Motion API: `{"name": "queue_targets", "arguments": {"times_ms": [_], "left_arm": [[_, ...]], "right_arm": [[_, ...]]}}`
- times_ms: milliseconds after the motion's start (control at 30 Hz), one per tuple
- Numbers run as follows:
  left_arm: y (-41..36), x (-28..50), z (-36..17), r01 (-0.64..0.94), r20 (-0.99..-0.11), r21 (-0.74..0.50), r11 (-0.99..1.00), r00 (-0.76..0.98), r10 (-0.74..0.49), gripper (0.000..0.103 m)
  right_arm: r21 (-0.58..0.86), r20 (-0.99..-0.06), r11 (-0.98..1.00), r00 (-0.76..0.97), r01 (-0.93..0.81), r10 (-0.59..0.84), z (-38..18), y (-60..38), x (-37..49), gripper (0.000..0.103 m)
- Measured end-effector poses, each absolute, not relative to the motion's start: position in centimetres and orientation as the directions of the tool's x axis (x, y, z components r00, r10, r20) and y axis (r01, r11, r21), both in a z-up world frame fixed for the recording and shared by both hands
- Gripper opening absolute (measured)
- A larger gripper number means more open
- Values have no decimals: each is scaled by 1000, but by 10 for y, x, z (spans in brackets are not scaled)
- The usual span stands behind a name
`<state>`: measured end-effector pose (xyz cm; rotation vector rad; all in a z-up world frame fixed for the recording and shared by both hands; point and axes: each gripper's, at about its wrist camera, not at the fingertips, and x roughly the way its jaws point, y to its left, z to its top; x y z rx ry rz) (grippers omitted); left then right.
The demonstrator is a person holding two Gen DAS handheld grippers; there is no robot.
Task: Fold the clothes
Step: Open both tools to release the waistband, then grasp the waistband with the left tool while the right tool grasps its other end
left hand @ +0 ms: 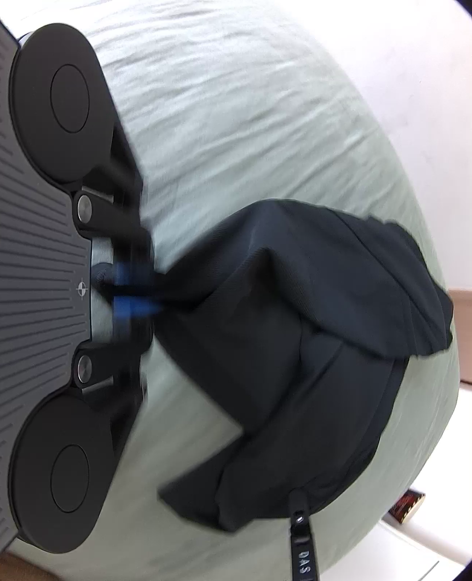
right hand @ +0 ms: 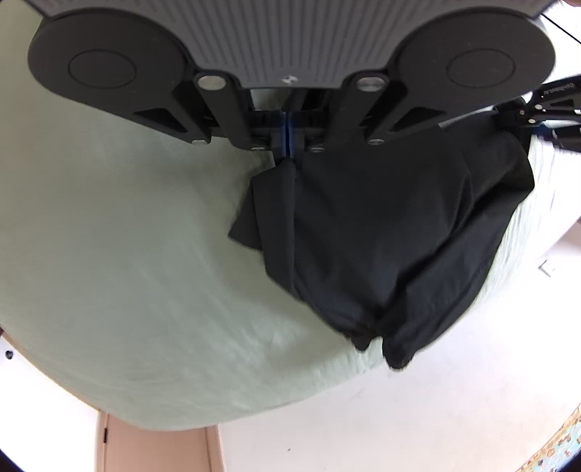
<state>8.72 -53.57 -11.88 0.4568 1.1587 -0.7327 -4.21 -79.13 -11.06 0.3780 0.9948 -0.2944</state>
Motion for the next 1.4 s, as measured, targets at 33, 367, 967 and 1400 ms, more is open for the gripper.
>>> {"name": "queue_targets", "arguments": {"times_ms": [33,367,967,1400], "left_arm": [[-533,81,-107,736,-931,-26,676,228,-284,2],[-465,-9,-40,797,-931,-15,603,209,-300,2],[-504,-64,21,848,-854,72,525,324,-407,56],[-636,-13,-28,835,-860,126,536,362,-361,58]], "right_arm": [[164,-852,900,518,403,-77,-103,-790,-44,2],[132,-893,933,449,335,-36,-39,-757,-124,2],[242,-847,905,532,349,21,-46,-772,-146,45],[313,-858,864,507,394,79,-87,-828,-68,45]]}}
